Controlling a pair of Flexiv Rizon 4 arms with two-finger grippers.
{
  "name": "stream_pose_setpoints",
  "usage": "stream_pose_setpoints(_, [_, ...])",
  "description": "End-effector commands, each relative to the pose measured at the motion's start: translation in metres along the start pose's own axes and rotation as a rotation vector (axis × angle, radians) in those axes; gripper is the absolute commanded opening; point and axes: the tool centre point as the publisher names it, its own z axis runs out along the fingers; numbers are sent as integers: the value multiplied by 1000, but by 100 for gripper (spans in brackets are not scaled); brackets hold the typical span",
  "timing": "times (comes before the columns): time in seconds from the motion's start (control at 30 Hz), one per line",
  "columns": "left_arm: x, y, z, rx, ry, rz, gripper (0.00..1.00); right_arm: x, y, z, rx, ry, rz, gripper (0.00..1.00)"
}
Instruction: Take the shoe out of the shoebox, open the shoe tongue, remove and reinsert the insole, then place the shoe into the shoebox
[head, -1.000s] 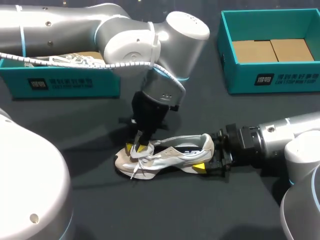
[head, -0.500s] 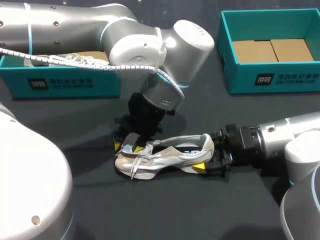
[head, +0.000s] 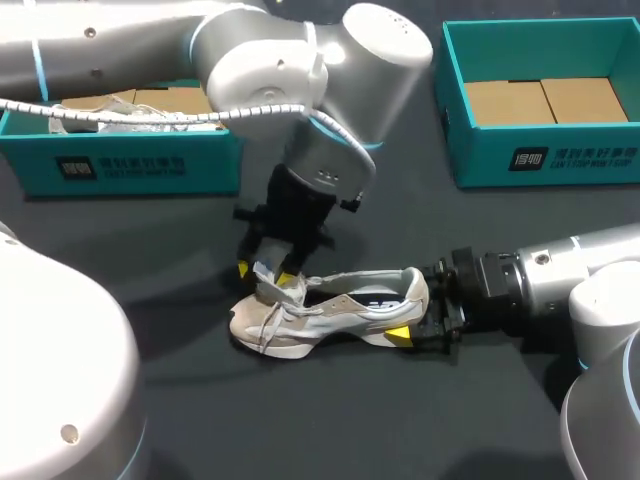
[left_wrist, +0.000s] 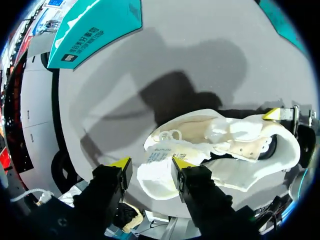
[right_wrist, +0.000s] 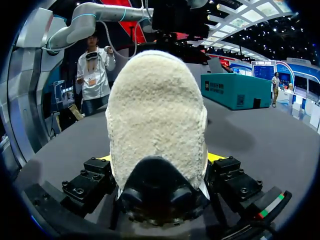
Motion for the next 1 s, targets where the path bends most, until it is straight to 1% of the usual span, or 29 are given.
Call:
stream_pose_setpoints(0.03, [-35, 8, -33, 91, 131, 101, 49, 1, 1, 0, 2, -1, 0, 0])
stream_pose_setpoints(0.13, [-37, 6, -51, 139, 161, 192, 49, 1, 1, 0, 2, -1, 0, 0])
stream_pose_setpoints(0.2, [-36, 5, -58, 173, 177, 248, 50, 1, 1, 0, 2, -1, 0, 0])
stream_pose_setpoints(0.23, [-34, 4, -64, 189, 189, 279, 51, 1, 1, 0, 2, -1, 0, 0])
stream_pose_setpoints(0.33, [-27, -1, -77, 224, 235, 399, 52, 1, 1, 0, 2, -1, 0, 0])
stream_pose_setpoints(0.47, [-15, -4, -94, 253, 296, 614, 60, 1, 1, 0, 2, -1, 0, 0])
stream_pose_setpoints(0.53, [-8, -1, -102, 267, 323, 737, 62, 1, 1, 0, 2, -1, 0, 0])
stream_pose_setpoints(0.67, [1, 6, -120, 280, 364, 975, 56, 1, 1, 0, 2, -1, 0, 0])
stream_pose_setpoints(0.7, [4, 8, -123, 287, 374, 1017, 57, 1, 1, 0, 2, -1, 0, 0])
stream_pose_setpoints(0.73, [7, 9, -127, 292, 375, 1062, 55, 1, 1, 0, 2, -1, 0, 0])
stream_pose_setpoints(0.77, [10, 11, -130, 300, 369, 1118, 47, 1, 1, 0, 2, -1, 0, 0])
stream_pose_setpoints(0.83, [18, 15, -135, 319, 364, 1215, 45, 1, 1, 0, 2, -1, 0, 0])
stream_pose_setpoints(0.87, [21, 17, -137, 328, 363, 1263, 45, 1, 1, 0, 2, -1, 0, 0])
stream_pose_setpoints(0.9, [25, 18, -139, 332, 361, 1294, 43, 1, 1, 0, 2, -1, 0, 0])
stream_pose_setpoints(0.97, [31, 21, -142, 354, 352, 1382, 42, 1, 1, 0, 2, -1, 0, 0])
stream_pose_setpoints(1.0, [34, 23, -143, 362, 337, 1430, 38, 1, 1, 0, 2, -1, 0, 0])
